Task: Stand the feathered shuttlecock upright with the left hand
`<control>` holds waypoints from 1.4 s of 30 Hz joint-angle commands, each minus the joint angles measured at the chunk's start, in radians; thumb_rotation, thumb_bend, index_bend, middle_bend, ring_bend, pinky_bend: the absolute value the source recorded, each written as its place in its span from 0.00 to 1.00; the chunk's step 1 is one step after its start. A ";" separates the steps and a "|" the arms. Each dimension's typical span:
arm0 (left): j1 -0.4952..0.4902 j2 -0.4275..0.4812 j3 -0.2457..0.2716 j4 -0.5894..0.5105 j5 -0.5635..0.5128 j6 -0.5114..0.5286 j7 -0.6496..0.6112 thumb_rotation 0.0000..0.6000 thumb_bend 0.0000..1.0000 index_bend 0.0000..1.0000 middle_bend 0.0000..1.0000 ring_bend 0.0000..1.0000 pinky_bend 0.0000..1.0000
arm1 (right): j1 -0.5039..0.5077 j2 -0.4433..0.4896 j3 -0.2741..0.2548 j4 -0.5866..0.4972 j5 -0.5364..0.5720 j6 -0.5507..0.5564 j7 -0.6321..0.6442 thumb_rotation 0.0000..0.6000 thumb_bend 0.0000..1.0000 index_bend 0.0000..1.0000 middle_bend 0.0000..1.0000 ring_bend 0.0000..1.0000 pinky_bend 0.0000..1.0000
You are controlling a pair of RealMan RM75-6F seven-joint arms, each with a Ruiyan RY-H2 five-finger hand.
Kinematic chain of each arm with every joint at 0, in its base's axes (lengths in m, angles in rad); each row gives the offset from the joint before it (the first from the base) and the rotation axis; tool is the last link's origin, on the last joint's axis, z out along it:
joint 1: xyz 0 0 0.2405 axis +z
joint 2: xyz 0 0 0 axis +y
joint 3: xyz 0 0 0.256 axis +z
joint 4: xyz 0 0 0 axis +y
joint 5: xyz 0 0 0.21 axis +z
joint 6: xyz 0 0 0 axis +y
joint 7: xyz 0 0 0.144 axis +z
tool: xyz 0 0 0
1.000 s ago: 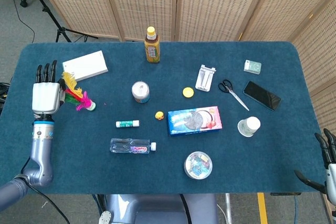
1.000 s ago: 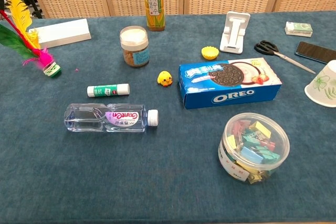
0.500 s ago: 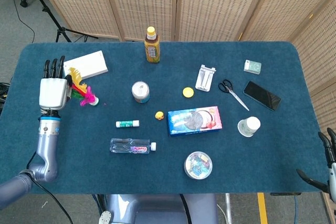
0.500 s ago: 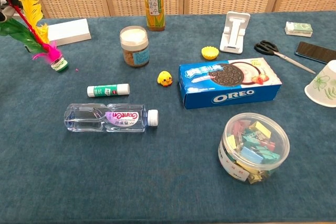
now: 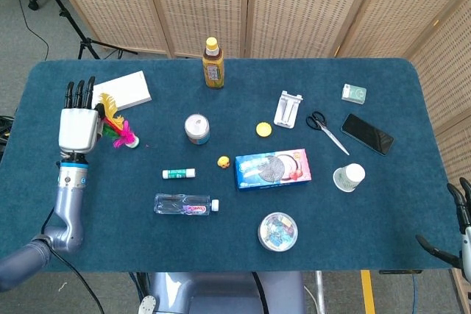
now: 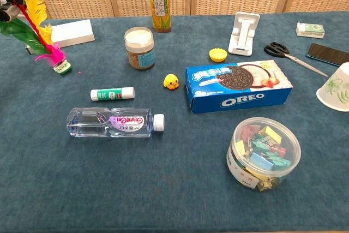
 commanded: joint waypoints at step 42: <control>-0.029 -0.026 0.011 0.012 0.112 0.125 -0.140 1.00 0.29 0.51 0.00 0.00 0.00 | 0.013 -0.036 0.013 0.038 -0.001 0.007 0.009 1.00 0.00 0.00 0.00 0.00 0.00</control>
